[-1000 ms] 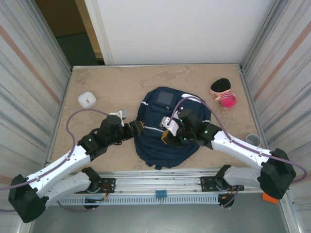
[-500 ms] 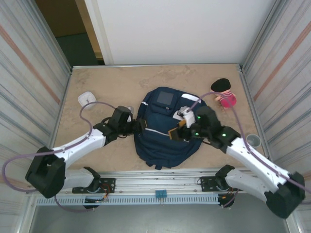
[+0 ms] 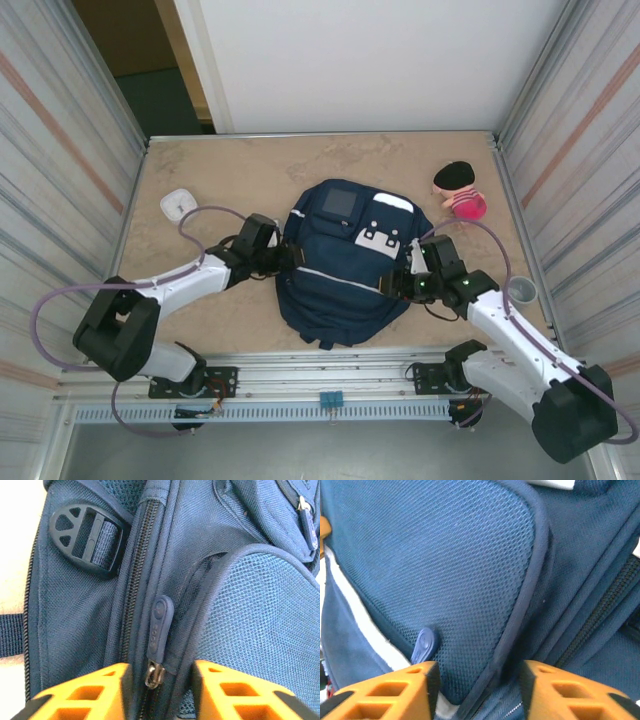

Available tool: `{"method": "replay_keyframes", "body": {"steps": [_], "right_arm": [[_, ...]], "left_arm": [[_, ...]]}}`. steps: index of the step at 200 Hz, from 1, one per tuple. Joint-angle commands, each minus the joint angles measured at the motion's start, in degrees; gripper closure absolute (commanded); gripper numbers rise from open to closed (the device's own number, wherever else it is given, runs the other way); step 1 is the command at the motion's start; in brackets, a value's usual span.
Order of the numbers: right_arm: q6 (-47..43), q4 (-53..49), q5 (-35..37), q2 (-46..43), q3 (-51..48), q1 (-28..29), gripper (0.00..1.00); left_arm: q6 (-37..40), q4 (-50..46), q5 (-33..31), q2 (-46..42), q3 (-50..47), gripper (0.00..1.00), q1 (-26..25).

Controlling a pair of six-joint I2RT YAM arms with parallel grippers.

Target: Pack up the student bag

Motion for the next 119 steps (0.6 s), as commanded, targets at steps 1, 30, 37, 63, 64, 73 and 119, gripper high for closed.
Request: {"method": "replay_keyframes", "body": {"steps": [1, 30, 37, 63, 64, 73, 119], "right_arm": [[-0.77, 5.64, 0.63, 2.68, -0.77, -0.70, 0.62], [-2.48, 13.18, -0.54, 7.97, -0.33, -1.65, 0.70], [-3.21, 14.89, -1.11, 9.39, 0.33, -2.14, 0.71], [-5.13, 19.96, -3.73, 15.51, 3.25, -3.89, 0.72], [-5.19, 20.14, -3.87, 15.81, 3.36, -3.92, 0.72], [-5.82, 21.78, -5.00, 18.01, 4.53, -4.55, 0.72], [-11.60, 24.17, -8.96, 22.32, 10.49, -5.24, 0.53]], "left_arm": [[0.22, 0.20, 0.79, -1.95, -2.51, 0.72, -1.26], [-2.45, 0.95, -2.13, -6.80, -6.66, 0.81, -5.99], [-3.74, 1.75, -2.67, -7.65, -7.95, 0.83, -7.24], [-8.25, 3.17, -5.55, -11.42, -11.34, 0.86, -11.86], [-8.35, 3.17, -5.75, -11.56, -11.45, 0.86, -12.04], [-9.66, 3.26, -7.66, -13.29, -12.23, 0.86, -14.14], [-3.12, -6.91, -16.92, -23.78, -9.72, 0.56, -17.52]]}}
